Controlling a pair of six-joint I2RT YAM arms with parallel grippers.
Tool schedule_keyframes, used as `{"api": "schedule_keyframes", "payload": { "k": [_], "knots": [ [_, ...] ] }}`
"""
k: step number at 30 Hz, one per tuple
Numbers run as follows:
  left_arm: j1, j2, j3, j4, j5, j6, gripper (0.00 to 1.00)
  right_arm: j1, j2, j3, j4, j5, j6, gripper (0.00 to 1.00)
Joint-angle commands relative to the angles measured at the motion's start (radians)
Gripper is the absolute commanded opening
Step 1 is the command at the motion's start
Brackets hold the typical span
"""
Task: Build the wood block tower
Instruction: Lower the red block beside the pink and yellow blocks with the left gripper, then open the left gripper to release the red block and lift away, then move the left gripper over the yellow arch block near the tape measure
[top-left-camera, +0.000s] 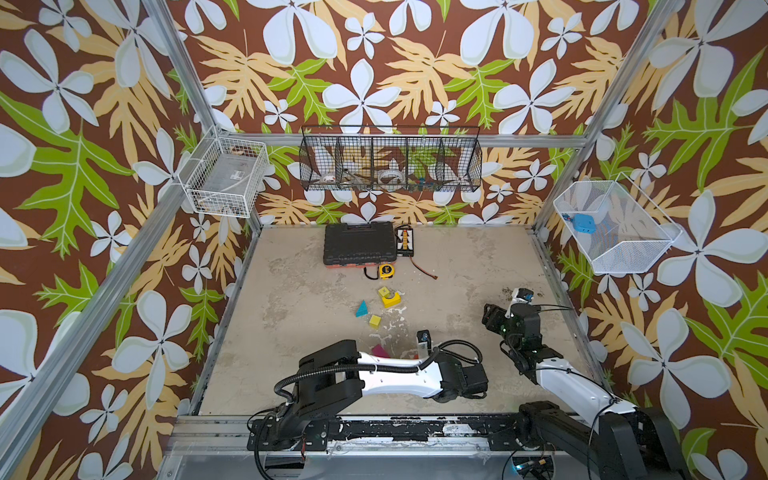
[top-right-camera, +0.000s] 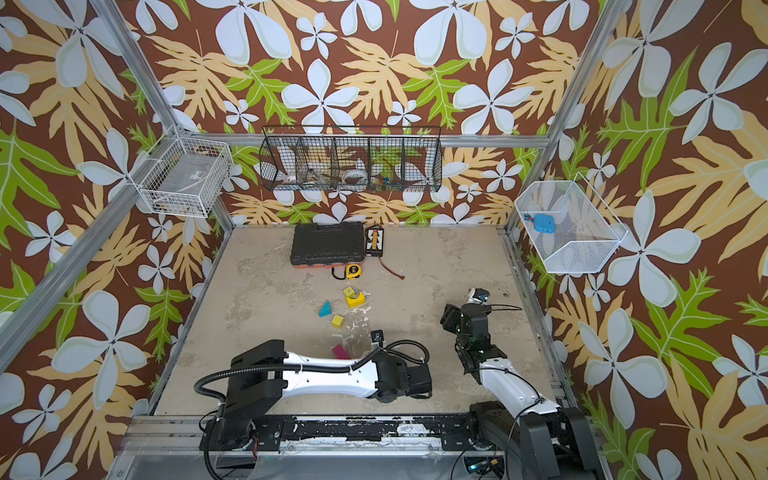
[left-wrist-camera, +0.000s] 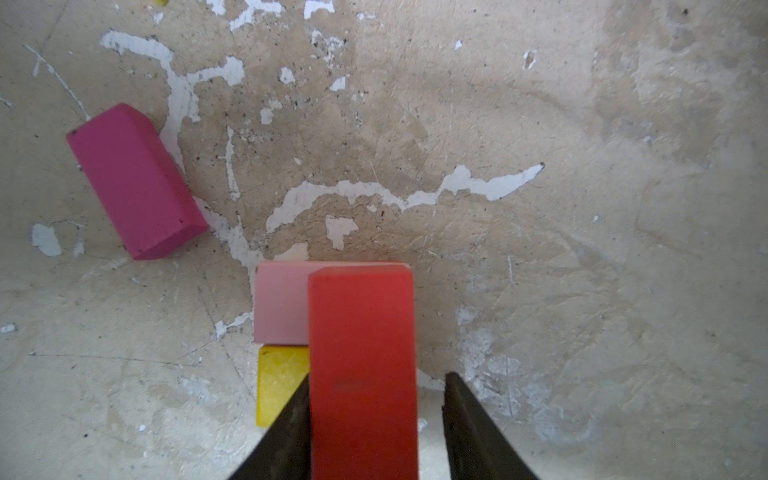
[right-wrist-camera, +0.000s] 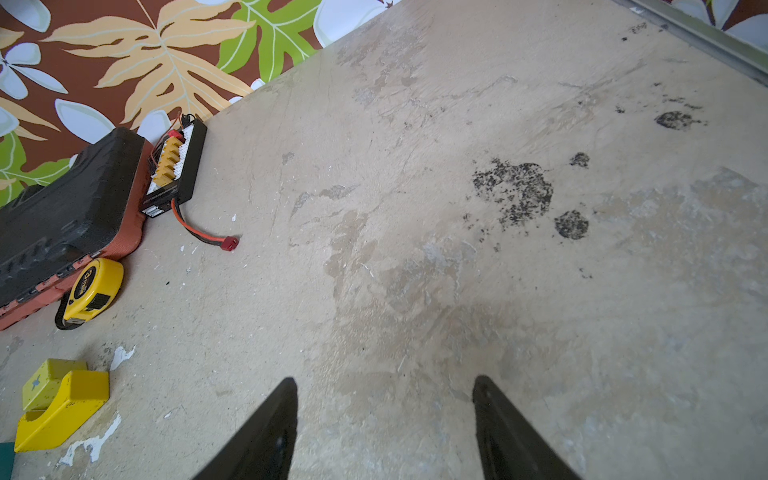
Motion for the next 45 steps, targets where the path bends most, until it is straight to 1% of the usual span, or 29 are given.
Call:
{"api": "schedule_keyframes", "payload": {
  "k": [1, 6, 10, 13, 15, 16, 17, 19, 22, 24, 25, 26, 27, 28, 29, 30, 31, 32, 33, 34, 35, 36, 37, 39, 40, 41, 43, 45],
  "knots": [
    [0.003, -0.012, 0.004, -0.049, -0.019, -0.021, 0.5, 0.001, 0.003, 0.005, 0.026, 0.0, -0.008, 0.66],
    [0.002, -0.078, -0.018, -0.082, -0.053, -0.023, 0.52, 0.0, 0.003, 0.005, 0.025, 0.001, -0.008, 0.66],
    [0.002, -0.178, -0.05, -0.107, -0.092, -0.011, 0.52, 0.001, 0.004, 0.006, 0.026, 0.001, -0.008, 0.66],
    [0.002, -0.253, -0.068, -0.139, -0.119, -0.006, 0.57, 0.0, 0.006, 0.006, 0.026, 0.001, -0.007, 0.67],
    [0.002, -0.299, -0.078, -0.174, -0.143, -0.026, 0.57, 0.001, 0.007, 0.006, 0.025, 0.0, -0.008, 0.67],
    [0.003, -0.326, -0.084, -0.194, -0.161, -0.037, 0.66, 0.001, 0.006, 0.006, 0.025, 0.0, -0.007, 0.67],
    [0.004, -0.352, -0.095, -0.203, -0.17, -0.042, 0.71, 0.0, 0.006, 0.006, 0.025, -0.001, -0.008, 0.67],
    [0.019, -0.397, -0.11, -0.21, -0.18, -0.029, 0.73, 0.001, 0.006, 0.006, 0.025, -0.001, -0.008, 0.67],
    [0.032, -0.453, -0.129, -0.203, -0.247, 0.001, 0.75, 0.001, 0.006, 0.006, 0.026, -0.001, -0.007, 0.67],
    [0.034, -0.486, -0.158, -0.194, -0.322, -0.005, 0.79, 0.002, 0.008, 0.007, 0.027, -0.002, -0.008, 0.66],
    [0.038, -0.503, -0.181, -0.166, -0.369, 0.008, 0.78, 0.0, 0.011, 0.008, 0.026, -0.002, -0.007, 0.67],
    [0.05, -0.517, -0.207, -0.117, -0.405, 0.052, 0.71, 0.0, 0.014, 0.01, 0.025, -0.002, -0.007, 0.66],
    [0.069, -0.526, -0.23, -0.049, -0.424, 0.134, 0.6, 0.001, 0.016, 0.012, 0.024, -0.002, -0.008, 0.66],
    [0.094, -0.536, -0.27, 0.067, -0.427, 0.256, 0.49, 0.001, 0.019, 0.013, 0.025, -0.004, -0.008, 0.67],
    [0.127, -0.545, -0.31, 0.188, -0.407, 0.376, 0.44, 0.001, 0.021, 0.014, 0.023, -0.005, -0.009, 0.67],
    [0.162, -0.545, -0.348, 0.277, -0.366, 0.461, 0.44, 0.0, 0.017, 0.013, 0.025, -0.005, -0.008, 0.66],
    [0.218, -0.542, -0.38, 0.381, -0.27, 0.582, 0.43, 0.0, 0.015, 0.011, 0.025, -0.005, -0.008, 0.66],
    [0.272, -0.538, -0.398, 0.429, -0.189, 0.637, 0.41, 0.001, 0.014, 0.01, 0.026, -0.004, -0.008, 0.66],
    [0.308, -0.544, -0.417, 0.459, -0.168, 0.645, 0.43, 0.001, 0.014, 0.01, 0.026, -0.004, -0.009, 0.67],
    [0.331, -0.563, -0.453, 0.506, -0.175, 0.658, 0.47, 0.0, 0.014, 0.011, 0.028, -0.005, -0.009, 0.67],
    [0.339, -0.589, -0.488, 0.559, -0.199, 0.685, 0.56, 0.0, 0.015, 0.01, 0.027, -0.006, -0.008, 0.67],
    [0.341, -0.621, -0.525, 0.623, -0.22, 0.738, 0.88, 0.001, 0.019, 0.012, 0.029, -0.005, -0.008, 0.67],
    [0.346, -0.65, -0.555, 0.696, -0.22, 0.809, 1.0, 0.001, 0.025, 0.014, 0.029, -0.007, -0.008, 0.67],
    [0.381, -0.671, -0.561, 0.748, -0.171, 0.909, 0.99, 0.0, 0.038, 0.022, 0.031, -0.007, -0.008, 0.67],
    [0.404, -0.671, -0.552, 0.757, -0.143, 0.959, 0.89, 0.001, 0.047, 0.027, 0.032, -0.008, -0.01, 0.67],
    [0.419, -0.667, -0.549, 0.778, -0.116, 1.004, 0.85, 0.0, 0.054, 0.03, 0.033, -0.01, -0.01, 0.67],
    [0.459, -0.644, -0.537, 0.814, -0.035, 1.087, 0.84, 0.0, 0.072, 0.04, 0.033, -0.013, -0.011, 0.67],
    [0.499, -0.603, -0.51, 0.815, 0.023, 1.143, 0.84, 0.0, 0.085, 0.047, 0.035, -0.019, -0.015, 0.67]
  ]
}}
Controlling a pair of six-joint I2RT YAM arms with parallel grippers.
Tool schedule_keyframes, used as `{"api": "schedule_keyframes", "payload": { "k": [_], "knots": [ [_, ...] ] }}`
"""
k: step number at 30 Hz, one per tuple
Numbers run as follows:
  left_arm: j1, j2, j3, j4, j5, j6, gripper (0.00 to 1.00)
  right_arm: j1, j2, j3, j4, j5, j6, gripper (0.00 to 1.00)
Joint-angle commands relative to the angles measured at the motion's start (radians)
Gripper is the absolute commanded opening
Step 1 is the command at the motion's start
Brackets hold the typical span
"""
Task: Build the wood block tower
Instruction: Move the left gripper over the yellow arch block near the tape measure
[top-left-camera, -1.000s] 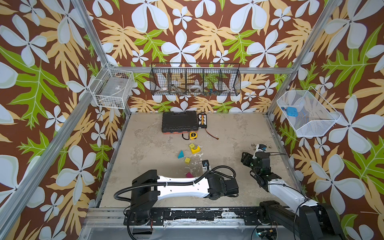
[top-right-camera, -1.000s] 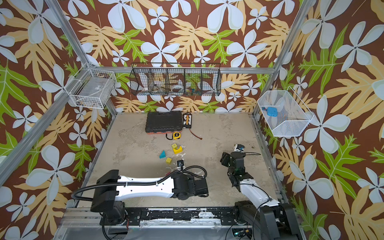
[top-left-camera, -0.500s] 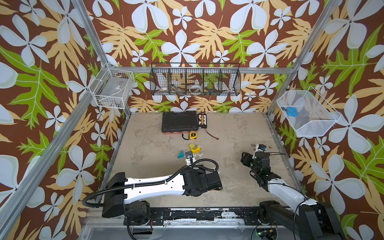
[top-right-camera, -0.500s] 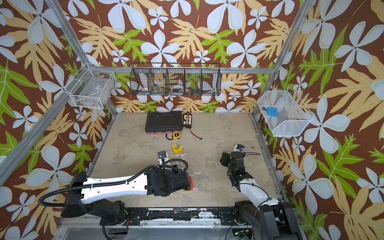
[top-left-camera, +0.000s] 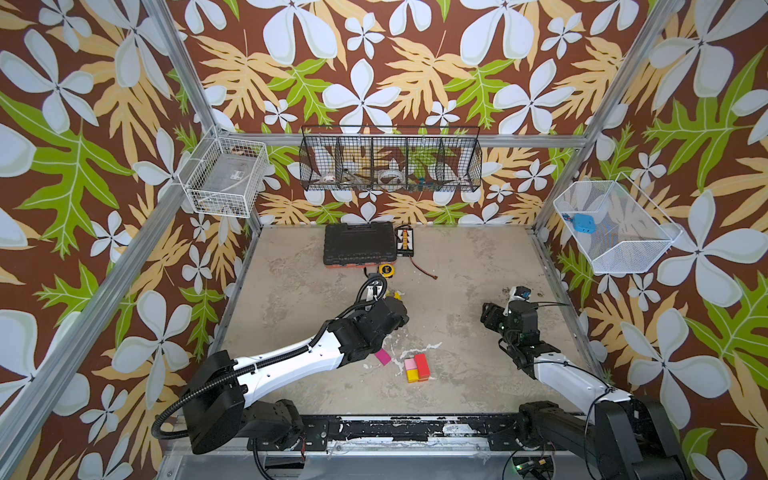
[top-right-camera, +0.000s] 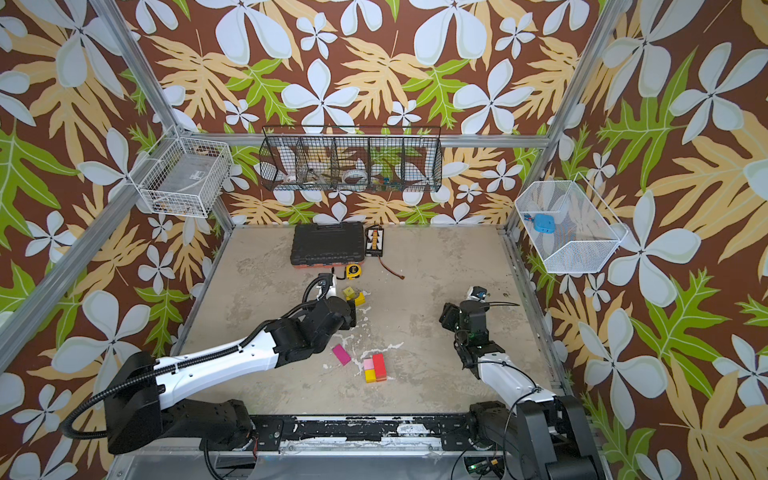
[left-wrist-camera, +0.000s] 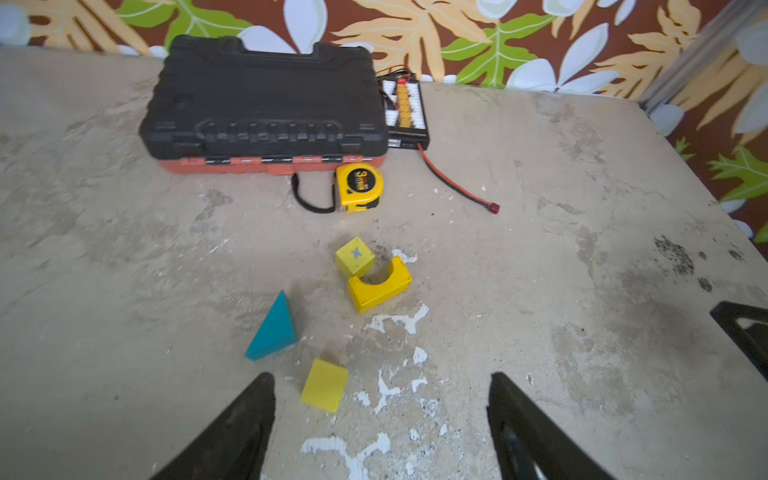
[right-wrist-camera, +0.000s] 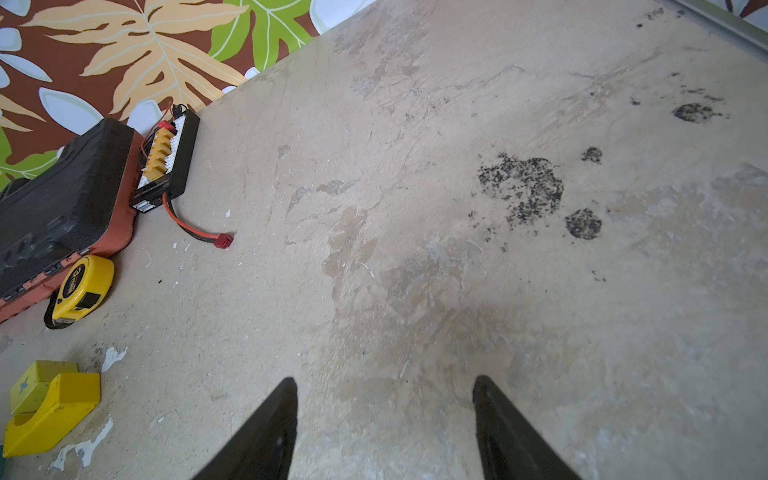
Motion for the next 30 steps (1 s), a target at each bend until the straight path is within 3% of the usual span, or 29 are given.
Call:
{"api": "schedule_keyframes", "payload": {
  "k": [1, 8, 11, 20, 30],
  "knots": [
    [0.053, 0.055, 0.039, 0.085, 0.134, 0.197, 0.84, 0.001, 0.016, 0.015, 0.026, -0.013, -0.013, 0.67],
    [0.086, 0.197, 0.147, 0.065, 0.179, 0.328, 0.93, 0.0, 0.03, 0.019, 0.042, -0.018, -0.016, 0.67],
    [0.102, 0.281, 0.211, 0.025, 0.208, 0.355, 0.92, 0.001, 0.052, 0.032, 0.042, -0.028, -0.019, 0.67],
    [0.12, 0.524, 0.403, -0.15, 0.129, 0.353, 0.88, 0.001, 0.07, 0.042, 0.042, -0.038, -0.023, 0.68],
    [0.12, 0.61, 0.43, -0.186, 0.104, 0.352, 0.84, 0.001, 0.073, 0.044, 0.045, -0.044, -0.024, 0.68]
  ]
}}
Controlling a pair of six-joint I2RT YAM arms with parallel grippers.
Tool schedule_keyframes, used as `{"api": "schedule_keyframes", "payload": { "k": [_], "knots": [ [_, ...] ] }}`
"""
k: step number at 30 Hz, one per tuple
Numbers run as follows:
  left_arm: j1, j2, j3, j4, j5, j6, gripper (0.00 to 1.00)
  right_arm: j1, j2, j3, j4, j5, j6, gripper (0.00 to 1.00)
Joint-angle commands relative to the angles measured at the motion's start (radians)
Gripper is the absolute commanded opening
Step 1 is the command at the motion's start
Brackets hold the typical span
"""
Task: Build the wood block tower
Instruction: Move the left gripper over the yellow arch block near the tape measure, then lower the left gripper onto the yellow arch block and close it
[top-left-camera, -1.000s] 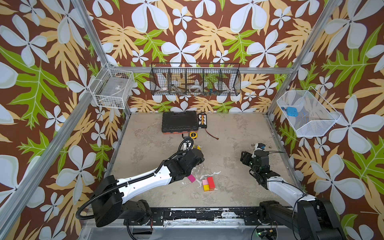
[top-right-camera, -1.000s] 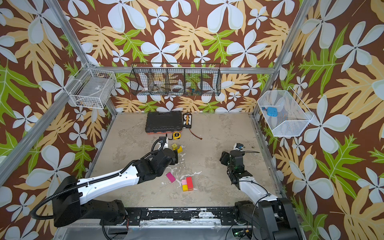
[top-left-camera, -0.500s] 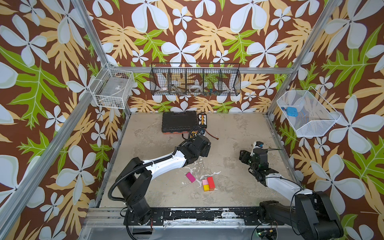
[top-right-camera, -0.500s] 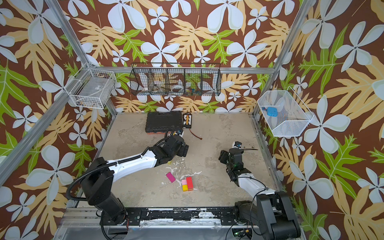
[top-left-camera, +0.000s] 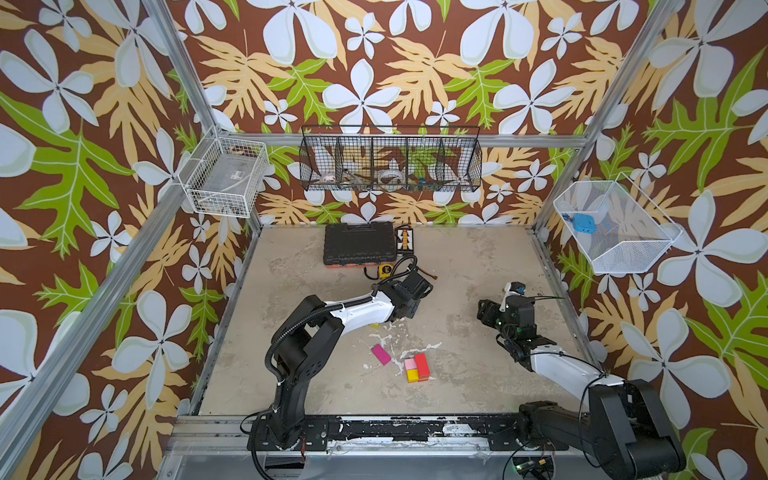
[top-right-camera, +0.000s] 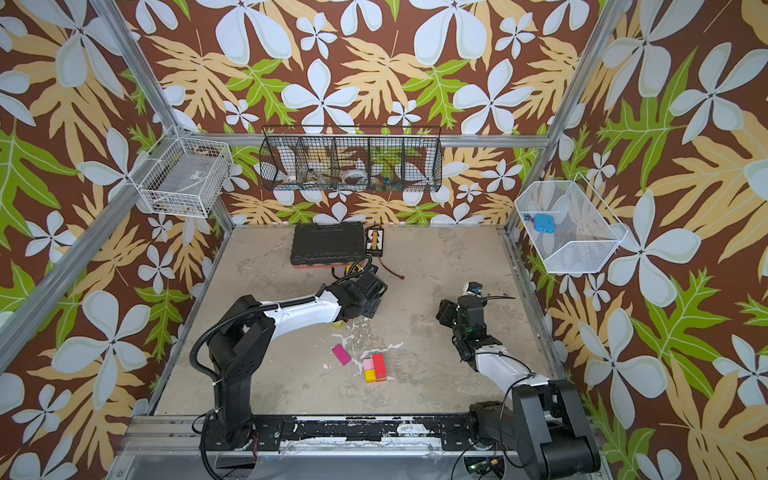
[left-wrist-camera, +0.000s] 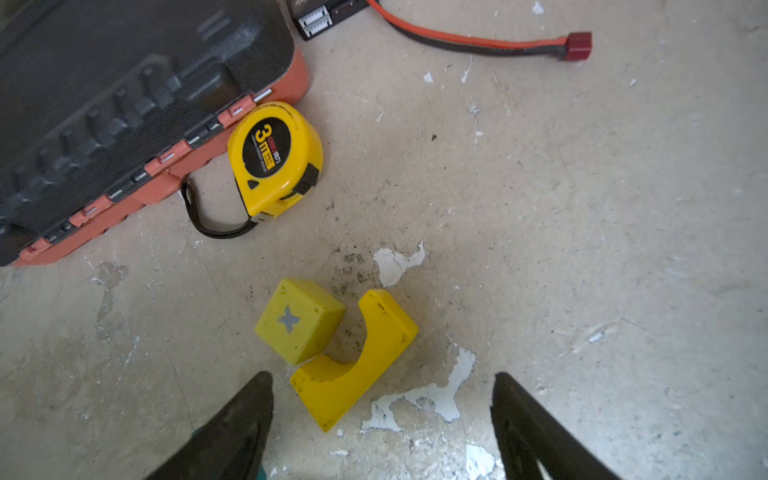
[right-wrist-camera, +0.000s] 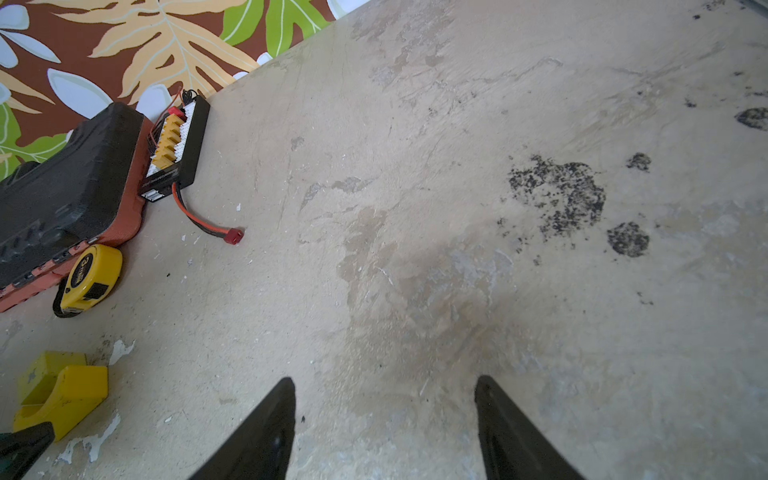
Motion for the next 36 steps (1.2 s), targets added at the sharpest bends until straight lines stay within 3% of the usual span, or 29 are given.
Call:
{"api": "schedule_keyframes", "payload": {
  "k": [1, 8, 20, 25, 33, 36],
  "knots": [
    [0.002, 0.022, 0.009, -0.018, -0.026, 0.006, 0.84, 0.002, 0.002, 0.007, 0.018, -0.003, -0.005, 0.68],
    [0.004, 0.072, 0.026, -0.032, -0.023, -0.001, 0.76, 0.002, 0.0, 0.005, 0.016, -0.005, -0.004, 0.68],
    [0.003, 0.102, 0.063, -0.034, -0.013, 0.012, 0.76, 0.002, 0.002, 0.005, 0.019, -0.009, -0.005, 0.69],
    [0.003, 0.119, 0.068, -0.037, 0.001, 0.007, 0.67, 0.002, 0.002, 0.004, 0.02, -0.009, -0.006, 0.69],
    [0.003, 0.094, 0.046, -0.045, 0.002, -0.01, 0.4, 0.002, 0.004, 0.005, 0.02, -0.01, -0.006, 0.69],
    [0.003, 0.095, 0.045, -0.049, 0.0, -0.012, 0.36, 0.002, 0.004, 0.006, 0.02, -0.01, -0.006, 0.69]
  ]
}}
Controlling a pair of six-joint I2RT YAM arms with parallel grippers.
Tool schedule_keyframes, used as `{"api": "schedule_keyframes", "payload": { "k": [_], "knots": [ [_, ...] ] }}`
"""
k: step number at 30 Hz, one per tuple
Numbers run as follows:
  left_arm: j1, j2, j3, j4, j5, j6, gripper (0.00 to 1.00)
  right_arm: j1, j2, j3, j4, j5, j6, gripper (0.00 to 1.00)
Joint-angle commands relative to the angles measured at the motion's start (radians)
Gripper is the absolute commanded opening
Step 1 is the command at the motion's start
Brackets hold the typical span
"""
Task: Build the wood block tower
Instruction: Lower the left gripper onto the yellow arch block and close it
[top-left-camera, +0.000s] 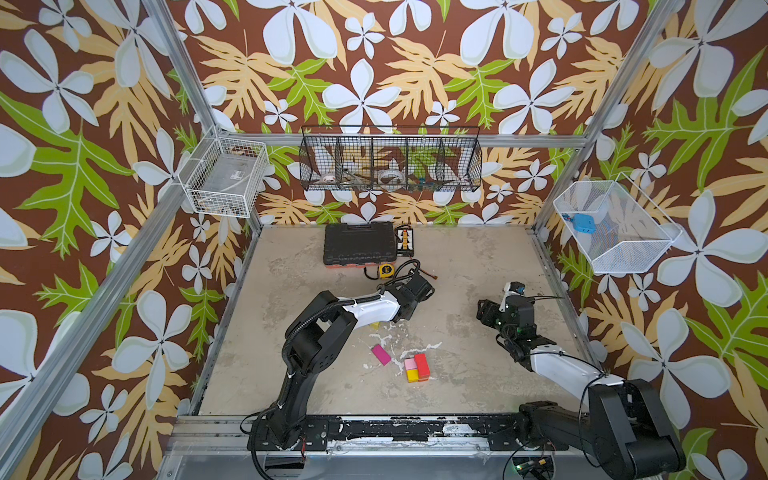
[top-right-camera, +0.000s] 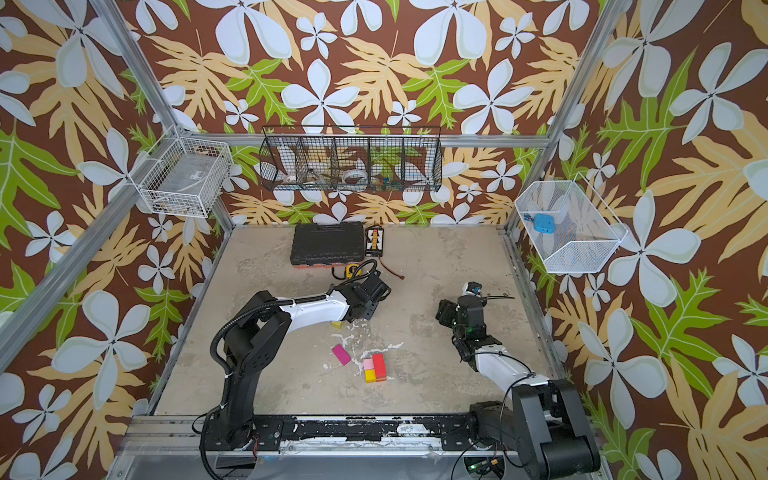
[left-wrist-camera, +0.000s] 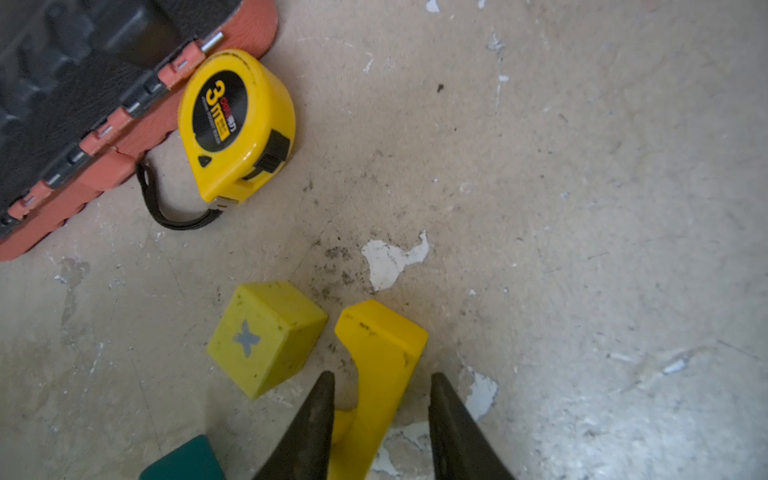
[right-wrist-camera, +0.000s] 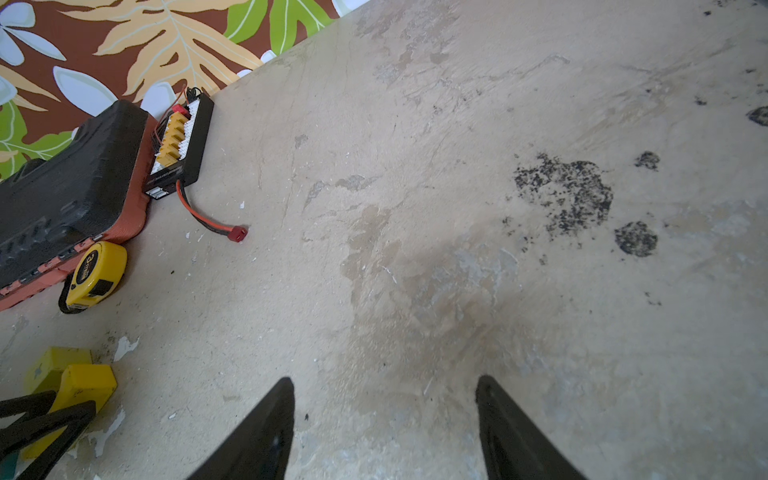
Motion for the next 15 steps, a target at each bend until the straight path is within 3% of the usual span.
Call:
{"api": "schedule_keyframes", "payload": {
  "k": [1, 15],
  "knots": [
    [0.002, -0.003, -0.005, -0.027, 0.011, -0.014, 0.35, 0.001, 0.002, 0.006, 0.019, -0.004, -0.007, 0.69],
    [0.002, 0.024, 0.019, -0.045, 0.016, -0.014, 0.33, 0.001, 0.004, 0.006, 0.019, -0.007, -0.005, 0.69]
  ]
}}
